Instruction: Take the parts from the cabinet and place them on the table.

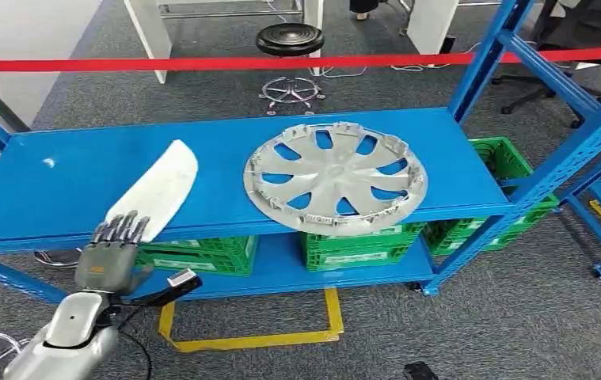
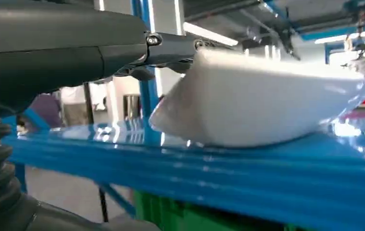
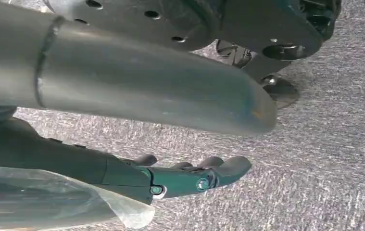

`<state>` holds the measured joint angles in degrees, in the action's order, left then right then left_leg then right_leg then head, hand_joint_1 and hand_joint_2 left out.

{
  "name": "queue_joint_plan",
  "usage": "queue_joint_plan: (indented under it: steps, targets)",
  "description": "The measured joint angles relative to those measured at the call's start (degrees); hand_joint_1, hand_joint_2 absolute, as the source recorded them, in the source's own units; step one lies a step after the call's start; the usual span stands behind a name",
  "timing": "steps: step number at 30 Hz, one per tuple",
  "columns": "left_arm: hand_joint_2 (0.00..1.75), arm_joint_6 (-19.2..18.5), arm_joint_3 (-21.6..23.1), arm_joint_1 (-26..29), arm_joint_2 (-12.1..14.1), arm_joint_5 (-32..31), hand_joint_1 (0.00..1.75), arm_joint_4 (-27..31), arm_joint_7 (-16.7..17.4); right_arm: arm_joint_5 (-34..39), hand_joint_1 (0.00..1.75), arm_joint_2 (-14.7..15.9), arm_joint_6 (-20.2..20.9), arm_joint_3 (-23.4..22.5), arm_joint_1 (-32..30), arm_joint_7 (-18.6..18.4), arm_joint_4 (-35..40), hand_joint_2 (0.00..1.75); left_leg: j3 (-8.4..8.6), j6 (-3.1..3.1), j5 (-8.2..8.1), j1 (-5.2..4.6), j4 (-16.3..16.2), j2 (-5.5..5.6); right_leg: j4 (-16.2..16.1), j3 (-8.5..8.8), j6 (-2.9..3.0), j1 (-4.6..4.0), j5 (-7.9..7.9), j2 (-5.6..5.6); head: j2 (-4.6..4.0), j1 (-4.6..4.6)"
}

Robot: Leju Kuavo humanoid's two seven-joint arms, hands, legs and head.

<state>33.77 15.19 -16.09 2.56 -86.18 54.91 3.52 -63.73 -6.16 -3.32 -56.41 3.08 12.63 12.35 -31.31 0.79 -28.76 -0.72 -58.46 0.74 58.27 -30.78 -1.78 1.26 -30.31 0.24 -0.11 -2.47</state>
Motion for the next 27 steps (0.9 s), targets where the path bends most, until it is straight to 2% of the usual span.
queue_joint_plan:
  steps: [14,15,16,17,18,19,27]
  targets:
    - [1.75,1.5,0.1,-2.4,1.3,-1.9,0.0,-6.3,2.1,-0.4,0.0,0.6,0.2,0.0,0.0,0.3,0.0,0.0,0.0,0.0,0.0,0.0,0.0,0.0,0.0,0.03,0.0,0.0,0.0,-0.02,-0.02,-0.02]
    - [1.75,1.6,0.0,-2.5,1.4,-1.9,0.07,-6.6,2.2,-0.4,0.0,0.6,0.2,0.0,0.0,0.3,0.0,0.0,0.0,0.0,0.0,0.0,0.0,0.0,0.0,0.03,0.0,0.0,0.0,-0.02,0.0,0.0]
    - [1.75,1.8,0.0,-2.6,1.5,-1.9,0.38,-6.7,2.2,-0.4,0.0,0.6,0.2,0.0,0.0,0.4,0.0,0.0,0.0,0.0,0.0,0.0,0.0,0.0,0.0,0.03,0.0,0.0,0.0,-0.02,0.0,0.0]
    - [1.75,2.0,-0.1,-2.6,1.6,-1.9,0.38,-6.8,2.2,-0.5,0.0,0.6,0.2,0.0,0.0,0.4,0.0,0.0,0.0,0.0,0.0,0.0,0.0,0.0,0.0,0.03,0.0,0.0,0.0,-0.02,0.0,-0.02]
    - [1.75,2.2,-0.2,-2.6,1.7,-1.8,1.59,-6.9,2.2,-0.7,0.0,0.6,0.2,0.0,0.0,0.5,0.0,0.0,0.0,0.0,0.0,0.0,0.0,0.0,0.0,0.03,0.0,0.0,0.0,-0.02,0.0,0.0]
    - [1.75,2.6,-0.4,-2.6,1.8,-1.7,1.75,-7.0,2.2,-0.8,0.0,0.6,0.1,0.0,0.0,0.6,0.0,0.0,0.0,0.0,0.0,0.0,0.0,0.0,0.0,0.03,0.0,0.0,0.0,-0.02,0.0,-0.02]
    - [1.75,4.8,-1.3,-2.7,2.0,-1.4,1.75,-7.3,1.7,-1.4,0.0,0.6,-0.1,0.0,0.0,0.9,0.0,0.0,0.0,0.0,0.0,0.0,0.0,0.0,0.0,0.03,0.0,0.0,0.0,-0.02,0.0,-0.02]
